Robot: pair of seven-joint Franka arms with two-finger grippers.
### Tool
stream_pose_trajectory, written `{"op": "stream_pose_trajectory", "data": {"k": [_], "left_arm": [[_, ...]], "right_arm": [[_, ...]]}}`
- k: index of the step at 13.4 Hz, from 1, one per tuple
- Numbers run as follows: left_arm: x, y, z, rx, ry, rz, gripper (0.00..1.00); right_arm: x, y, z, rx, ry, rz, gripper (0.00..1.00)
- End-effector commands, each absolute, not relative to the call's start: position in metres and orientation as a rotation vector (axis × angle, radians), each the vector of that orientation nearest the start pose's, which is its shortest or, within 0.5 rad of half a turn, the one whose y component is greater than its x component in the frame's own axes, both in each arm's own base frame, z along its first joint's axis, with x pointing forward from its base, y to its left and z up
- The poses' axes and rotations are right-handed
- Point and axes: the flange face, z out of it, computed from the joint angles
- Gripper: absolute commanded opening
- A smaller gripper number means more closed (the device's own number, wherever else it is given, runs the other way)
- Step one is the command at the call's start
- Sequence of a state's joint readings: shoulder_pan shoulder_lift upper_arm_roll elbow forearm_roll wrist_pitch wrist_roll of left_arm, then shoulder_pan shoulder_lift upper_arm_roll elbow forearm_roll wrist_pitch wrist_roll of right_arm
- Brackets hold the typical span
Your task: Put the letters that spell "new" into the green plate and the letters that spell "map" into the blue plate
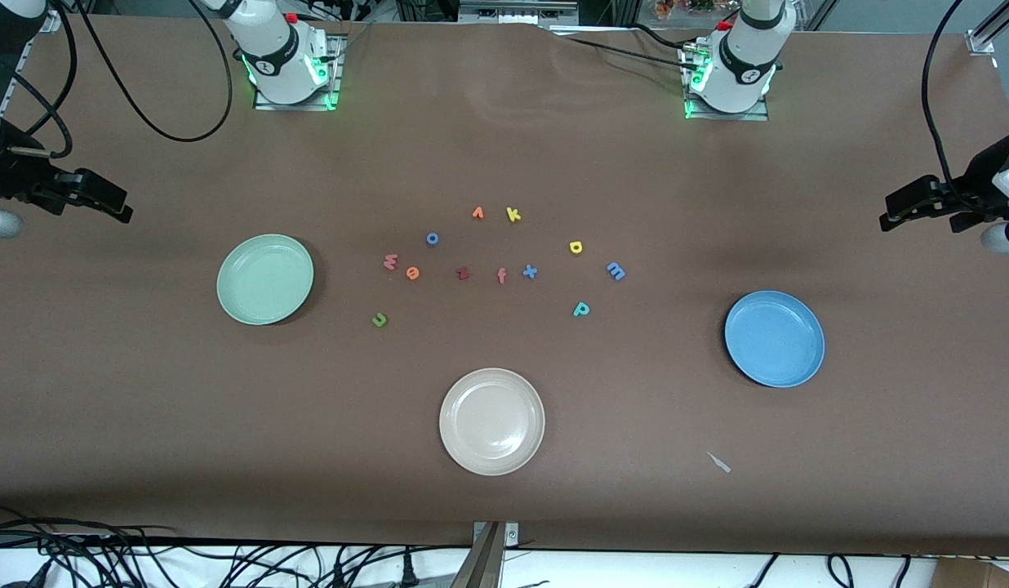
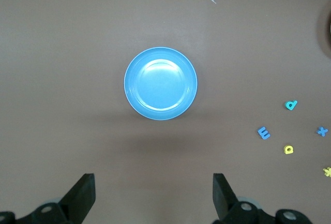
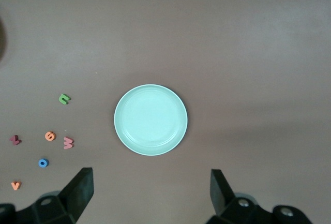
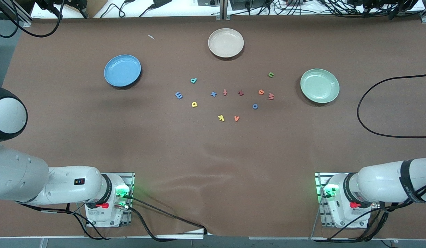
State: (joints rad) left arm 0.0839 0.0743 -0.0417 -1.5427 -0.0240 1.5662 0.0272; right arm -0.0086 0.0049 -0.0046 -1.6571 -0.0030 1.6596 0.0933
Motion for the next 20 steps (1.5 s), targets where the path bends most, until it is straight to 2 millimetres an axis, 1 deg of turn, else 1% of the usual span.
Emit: {"op": "stream_pose_trajectory", "data": {"k": [1,15,18,20], "left_arm": [[0.577,0.025,0.599,-3.188,-0.003,0.082,1.00],[0.577,0.025,0.599,-3.188,-0.006,0.080,1.00],[0.577,0.026,0.600,-3.188,-0.008,0.072,1.00],[0.577,0.025,0.602,-3.188,-0.003,0.065,1.00]], "right_arm": [[0.557,-0.005,0.600,-3.133,0.130,-0.002,1.00],[0.558,-0.009,0.599,-3.123,0.143,0.001,1.00],[0.560,-0.003,0.596,-3.120,0.132,-0.004,1.00],[0.561,0.009,0.595,-3.105,0.104,-0.002,1.00]]}}
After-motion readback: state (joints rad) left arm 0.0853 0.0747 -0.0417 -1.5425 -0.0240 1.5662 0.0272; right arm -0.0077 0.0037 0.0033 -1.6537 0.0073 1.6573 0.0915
